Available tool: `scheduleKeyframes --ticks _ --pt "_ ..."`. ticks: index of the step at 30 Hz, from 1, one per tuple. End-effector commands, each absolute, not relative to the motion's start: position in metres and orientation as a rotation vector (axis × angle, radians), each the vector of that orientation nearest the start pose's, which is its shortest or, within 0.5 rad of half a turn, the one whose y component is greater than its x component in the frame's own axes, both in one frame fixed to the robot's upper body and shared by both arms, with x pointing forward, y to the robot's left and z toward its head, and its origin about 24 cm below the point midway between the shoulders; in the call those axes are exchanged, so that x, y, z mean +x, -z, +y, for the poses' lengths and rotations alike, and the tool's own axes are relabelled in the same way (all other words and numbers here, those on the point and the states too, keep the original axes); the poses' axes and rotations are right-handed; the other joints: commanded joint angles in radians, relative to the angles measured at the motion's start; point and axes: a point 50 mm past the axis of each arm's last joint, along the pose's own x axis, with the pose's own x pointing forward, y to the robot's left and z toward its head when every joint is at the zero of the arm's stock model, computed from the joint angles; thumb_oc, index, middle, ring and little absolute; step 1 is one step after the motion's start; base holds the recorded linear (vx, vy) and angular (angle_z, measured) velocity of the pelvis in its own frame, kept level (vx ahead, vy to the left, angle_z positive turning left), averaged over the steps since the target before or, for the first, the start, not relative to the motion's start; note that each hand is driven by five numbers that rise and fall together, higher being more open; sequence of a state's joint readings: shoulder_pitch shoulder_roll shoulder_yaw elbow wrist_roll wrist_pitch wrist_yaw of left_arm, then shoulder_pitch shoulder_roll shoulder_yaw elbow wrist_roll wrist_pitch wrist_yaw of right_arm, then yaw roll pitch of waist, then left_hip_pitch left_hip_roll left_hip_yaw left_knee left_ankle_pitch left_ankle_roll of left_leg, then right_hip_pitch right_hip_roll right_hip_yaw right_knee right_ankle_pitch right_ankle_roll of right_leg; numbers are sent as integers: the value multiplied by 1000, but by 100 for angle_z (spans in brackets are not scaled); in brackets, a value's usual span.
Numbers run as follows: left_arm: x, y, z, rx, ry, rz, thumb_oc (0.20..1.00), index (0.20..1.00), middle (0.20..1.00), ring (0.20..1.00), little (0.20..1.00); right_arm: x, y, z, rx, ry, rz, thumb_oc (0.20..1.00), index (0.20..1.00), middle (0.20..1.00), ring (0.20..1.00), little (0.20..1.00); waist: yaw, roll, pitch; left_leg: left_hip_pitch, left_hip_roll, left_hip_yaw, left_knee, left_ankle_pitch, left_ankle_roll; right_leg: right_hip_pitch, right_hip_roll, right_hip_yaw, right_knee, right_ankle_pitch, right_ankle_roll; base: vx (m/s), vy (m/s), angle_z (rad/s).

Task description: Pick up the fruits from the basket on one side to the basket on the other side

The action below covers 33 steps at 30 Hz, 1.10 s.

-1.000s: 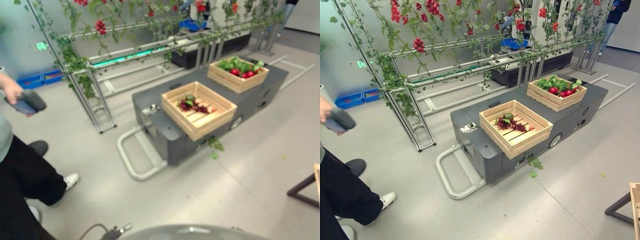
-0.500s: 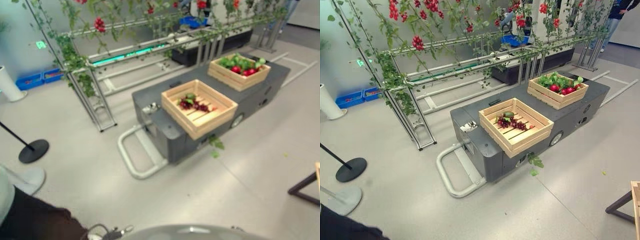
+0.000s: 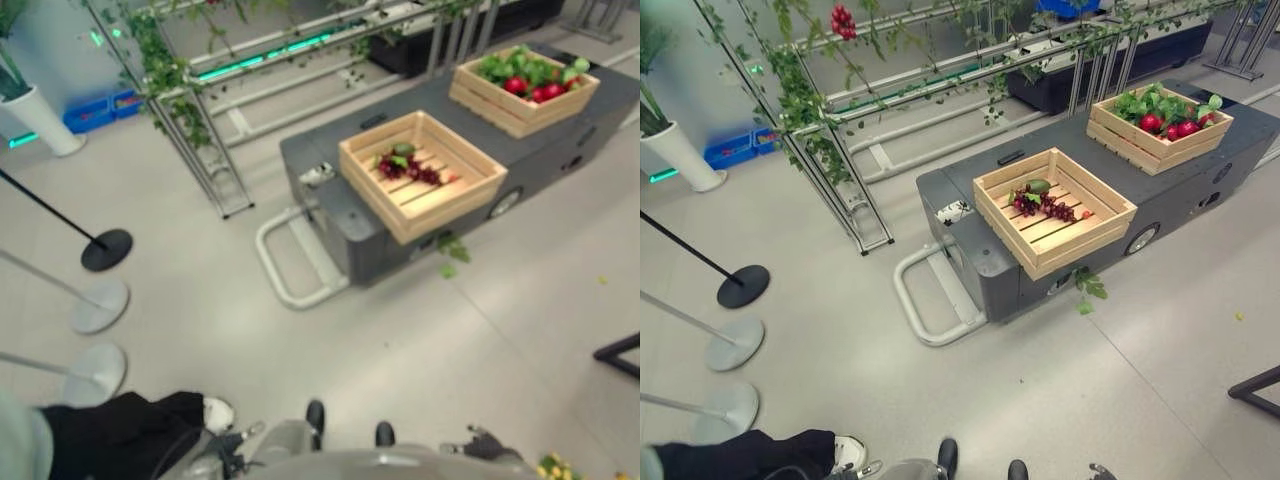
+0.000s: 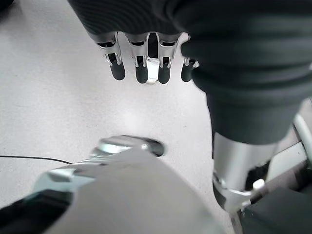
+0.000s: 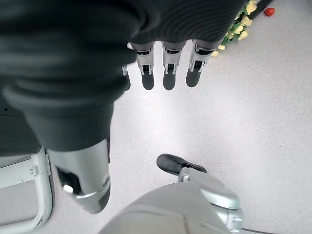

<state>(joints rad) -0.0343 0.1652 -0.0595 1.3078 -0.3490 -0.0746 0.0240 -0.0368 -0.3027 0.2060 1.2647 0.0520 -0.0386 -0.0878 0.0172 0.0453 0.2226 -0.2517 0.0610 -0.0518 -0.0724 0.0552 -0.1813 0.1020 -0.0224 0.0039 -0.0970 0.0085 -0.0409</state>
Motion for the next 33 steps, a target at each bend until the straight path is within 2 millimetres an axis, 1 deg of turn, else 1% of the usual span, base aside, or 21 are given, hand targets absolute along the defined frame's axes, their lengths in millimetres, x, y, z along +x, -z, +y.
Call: scheduleKeyframes --ticks 1,2,3,6,8,12,14,16,18,19,20,21,22,23,24,26,27,28,29,30,33 --pt "73 171 204 -108 -291 1214 1000 1000 1000 1000 1000 92 155 -255 -396 113 1181 1000 1000 1000 1000 1000 42 -25 -41 -95 -10 54 82 64 58 80 48 3 41 -202 86 184 51 -25" --pt "70 172 205 -120 -308 1224 1000 1000 1000 1000 1000 92 155 -254 -395 109 1185 1000 1000 1000 1000 1000 49 -20 -54 -76 0 59 73 64 62 89 56 15 39 -215 87 114 70 -36" --pt "69 171 206 -131 -322 1219 1000 1000 1000 1000 1000 93 156 -251 -403 94 1185 1000 1000 1000 1000 1000 60 -18 -64 -64 6 38 58 93 65 104 56 22 30 -228 86 149 84 -60" --pt "70 171 209 -118 -324 1215 1000 1000 1000 1000 1000 94 157 -246 -394 82 1186 1000 1000 1000 1000 1000 65 -37 -100 -43 10 37 38 131 56 108 31 28 30 -250 92 195 146 -67" --pt "75 169 214 -124 -341 1194 1000 1000 1000 1000 1000 99 156 -245 -377 88 1169 1000 1000 1000 1000 1000 71 -64 -117 -38 -2 66 78 108 83 121 -3 26 66 -271 108 244 188 -10" --pt "80 166 221 -92 -340 1176 1000 1000 1000 1000 1000 104 156 -238 -341 90 1150 1000 1000 1000 1000 1000 72 -94 -142 -33 -21 82 109 68 103 106 -28 34 109 -261 139 158 121 0" --pt "98 162 229 1 -280 1165 1000 1000 1000 1000 1000 106 157 -231 -324 72 1134 1000 1000 1000 1000 1000 55 -121 -178 -28 -38 97 122 31 120 82 -48 49 155 -250 172 207 185 -2" --pt "103 160 229 1 -307 1124 1000 1000 1000 1000 1000 107 157 -229 -310 78 1131 1000 1000 1000 1000 1000 49 -129 -185 -18 -44 99 117 15 131 53 -50 60 213 -248 179 137 134 -12" --pt "113 157 225 38 -261 1086 1000 1000 1000 1000 1000 111 157 -225 -295 80 1114 1000 1000 1000 1000 1000 42 -134 -174 16 -48 100 103 -8 149 -37 -35 68 382 -182 205 82 132 -20" --pt "123 152 229 56 -259 1047 1000 1000 1000 1000 1000 116 155 -225 -284 91 1094 1000 1000 1000 1000 1000 30 -134 -155 45 -53 90 84 -14 158 -103 -27 75 490 -97 225 -19 178 -21" --pt "145 143 229 61 -257 952 1000 1000 1000 1000 1000 126 151 -228 -281 118 1048 1000 1000 1000 1000 1000 1 -100 -89 95 -51 68 58 -16 168 -235 -29 67 578 30 237 -43 136 -16" --pt "145 143 229 60 -256 951 1000 1000 1000 1000 1000 126 150 -228 -282 118 1047 1000 1000 1000 1000 1000 -1 -101 -85 97 -54 67 57 -16 168 -236 -32 66 587 24 237 -33 168 17" --pt "161 134 226 67 -240 872 1000 1000 1000 1000 1000 133 147 -228 -280 131 1017 1000 1000 1000 1000 1000 -14 -75 -54 107 -41 53 57 -18 168 -286 -23 61 599 10 222 133 143 62" --pt "184 119 220 72 -201 746 1000 1000 1000 1000 1000 137 145 -230 -267 159 984 1000 1000 1000 1000 1000 -32 -54 -39 117 -49 25 63 -32 171 -340 37 53 593 -106 188 143 144 68" --pt "184 119 220 72 -201 747 1000 1000 1000 1000 1000 137 145 -230 -267 159 984 1000 1000 1000 1000 1000 -35 -58 -37 120 -54 23 63 -34 171 -339 32 51 601 -116 188 203 80 51" --pt "194 110 221 74 -200 676 1000 1000 1000 1000 1000 138 143 -234 -260 191 977 1000 1000 1000 1000 1000 -30 -64 -37 141 -61 30 49 -46 164 -331 2 12 441 -145 176 168 -41 49" --pt "199 106 221 56 -210 643 1000 1000 1000 1000 1000 139 142 -238 -264 209 971 1000 1000 1000 1000 1000 -33 -64 -25 158 -65 23 45 -59 155 -331 -31 -7 307 -121 179 203 -108 65" --pt "206 100 220 57 -208 604 1000 1000 1000 1000 1000 139 142 -239 -258 223 973 1000 1000 1000 1000 1000 -42 -68 -16 168 -73 14 45 -73 147 -348 -51 17 210 -79 187 241 -121 53" --pt "210 94 224 64 -222 573 1000 1000 1000 1000 1000 133 144 -241 -254 227 992 1000 1000 1000 1000 1000 -49 -80 -17 177 -87 10 52 -87 146 -325 -59 49 146 -51 194 203 -123 30" --pt "214 87 220 54 -200 519 1000 1000 1000 1000 1000 127 145 -243 -266 235 1010 1000 1000 1000 1000 1000 -47 -79 -24 179 -84 8 61 -98 141 -317 -102 64 115 -16 223 182 -109 44" --pt "211 82 217 33 -186 478 1000 1000 1000 1000 1000 118 147 -248 -280 240 1038 1000 1000 1000 1000 1000 -39 -100 -50 202 -95 7 83 -123 142 -274 -78 56 91 5 200 140 -110 53"
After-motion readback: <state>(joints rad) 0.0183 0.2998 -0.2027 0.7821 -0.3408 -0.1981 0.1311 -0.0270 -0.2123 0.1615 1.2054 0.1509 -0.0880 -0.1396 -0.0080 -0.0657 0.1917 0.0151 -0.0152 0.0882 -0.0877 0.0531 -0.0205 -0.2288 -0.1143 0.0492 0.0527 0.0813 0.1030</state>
